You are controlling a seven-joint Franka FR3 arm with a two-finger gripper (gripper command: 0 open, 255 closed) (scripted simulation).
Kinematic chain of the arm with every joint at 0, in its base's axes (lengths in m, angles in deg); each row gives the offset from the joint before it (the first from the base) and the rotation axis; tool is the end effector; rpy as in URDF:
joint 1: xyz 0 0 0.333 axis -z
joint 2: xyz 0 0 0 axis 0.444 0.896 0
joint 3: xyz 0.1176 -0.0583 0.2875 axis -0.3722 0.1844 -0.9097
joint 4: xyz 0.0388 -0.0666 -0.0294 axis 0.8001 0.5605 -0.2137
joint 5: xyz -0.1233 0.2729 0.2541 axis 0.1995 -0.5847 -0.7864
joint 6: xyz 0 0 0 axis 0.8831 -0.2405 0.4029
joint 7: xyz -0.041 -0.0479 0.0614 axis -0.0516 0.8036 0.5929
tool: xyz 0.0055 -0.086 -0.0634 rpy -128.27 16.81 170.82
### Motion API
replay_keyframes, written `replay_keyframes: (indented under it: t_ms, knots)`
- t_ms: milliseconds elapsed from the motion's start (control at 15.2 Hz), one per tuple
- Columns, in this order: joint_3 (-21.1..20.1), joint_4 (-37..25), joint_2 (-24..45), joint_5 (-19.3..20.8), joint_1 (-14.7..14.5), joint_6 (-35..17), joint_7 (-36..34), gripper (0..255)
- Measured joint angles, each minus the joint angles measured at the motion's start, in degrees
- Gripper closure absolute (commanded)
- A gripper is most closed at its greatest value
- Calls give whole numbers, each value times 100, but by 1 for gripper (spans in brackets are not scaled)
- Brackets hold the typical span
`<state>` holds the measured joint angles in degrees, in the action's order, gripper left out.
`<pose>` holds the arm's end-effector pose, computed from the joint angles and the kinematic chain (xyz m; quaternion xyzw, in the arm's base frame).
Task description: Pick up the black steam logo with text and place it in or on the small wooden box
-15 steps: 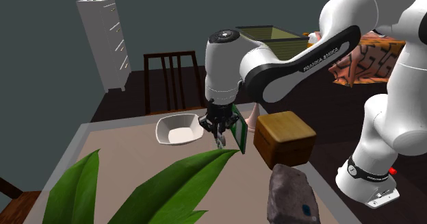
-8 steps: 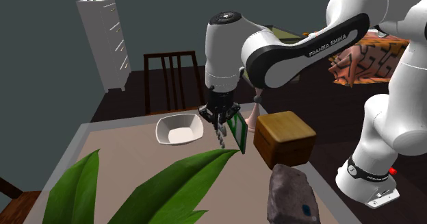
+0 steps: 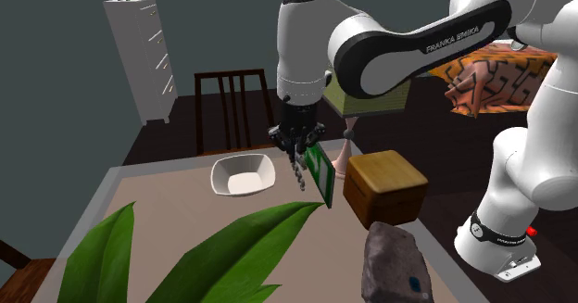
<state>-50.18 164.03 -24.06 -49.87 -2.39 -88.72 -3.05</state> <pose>0.5633 -0.0619 0.5127 0.7309 -0.6764 0.0637 0.0652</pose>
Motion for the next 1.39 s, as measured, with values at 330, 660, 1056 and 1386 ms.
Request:
replay_keyframes:
  t_ms: [330, 660, 1056, 1386]
  knots:
    - [55, 72, -339, -127, 52, 220, 183, 255]
    - [270, 1127, -1381, -420, 133, 102, 582, 255]
    - [695, 2461, -2777, -637, 154, 54, 1173, 255]
    - [1071, 3272, -3908, -638, 159, 322, 1621, 255]
